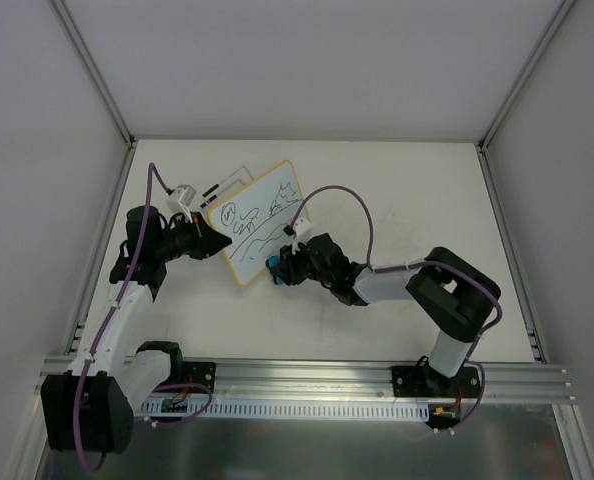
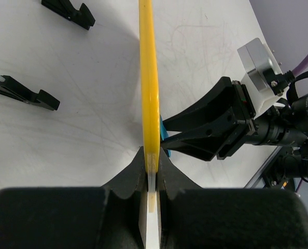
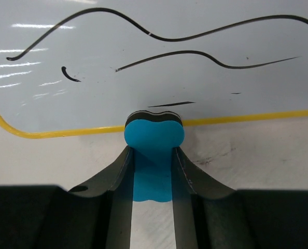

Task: Erase the whiteboard

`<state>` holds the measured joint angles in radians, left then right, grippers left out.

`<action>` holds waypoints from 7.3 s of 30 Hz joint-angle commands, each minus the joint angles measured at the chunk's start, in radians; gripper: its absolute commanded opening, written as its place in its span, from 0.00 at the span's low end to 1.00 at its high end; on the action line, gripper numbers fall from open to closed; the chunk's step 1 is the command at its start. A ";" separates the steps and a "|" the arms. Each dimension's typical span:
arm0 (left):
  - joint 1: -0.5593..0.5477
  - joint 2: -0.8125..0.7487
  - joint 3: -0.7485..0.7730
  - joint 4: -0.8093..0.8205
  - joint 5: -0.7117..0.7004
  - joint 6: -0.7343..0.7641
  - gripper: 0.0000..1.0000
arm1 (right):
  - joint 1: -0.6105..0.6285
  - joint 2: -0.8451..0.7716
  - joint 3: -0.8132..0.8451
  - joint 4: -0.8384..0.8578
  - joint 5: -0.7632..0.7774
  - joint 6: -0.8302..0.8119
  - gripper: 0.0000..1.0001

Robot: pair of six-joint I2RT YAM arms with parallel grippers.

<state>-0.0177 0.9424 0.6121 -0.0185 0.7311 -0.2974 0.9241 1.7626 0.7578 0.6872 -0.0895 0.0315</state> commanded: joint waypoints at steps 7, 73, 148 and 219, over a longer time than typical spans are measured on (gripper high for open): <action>-0.018 0.001 0.011 -0.024 0.134 -0.059 0.00 | 0.015 -0.048 0.031 0.026 0.137 -0.058 0.00; -0.018 0.006 0.012 -0.024 0.146 -0.063 0.00 | -0.082 0.040 -0.002 0.170 0.244 0.091 0.00; -0.018 0.001 0.011 -0.026 0.151 -0.069 0.00 | 0.275 0.006 0.302 -0.046 0.293 -0.163 0.00; -0.018 -0.004 0.011 -0.024 0.162 -0.071 0.00 | -0.090 0.038 0.184 -0.103 0.111 -0.016 0.00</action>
<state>-0.0135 0.9569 0.6083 -0.0570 0.7612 -0.3450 0.7898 1.8038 0.9085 0.5503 0.1059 0.0486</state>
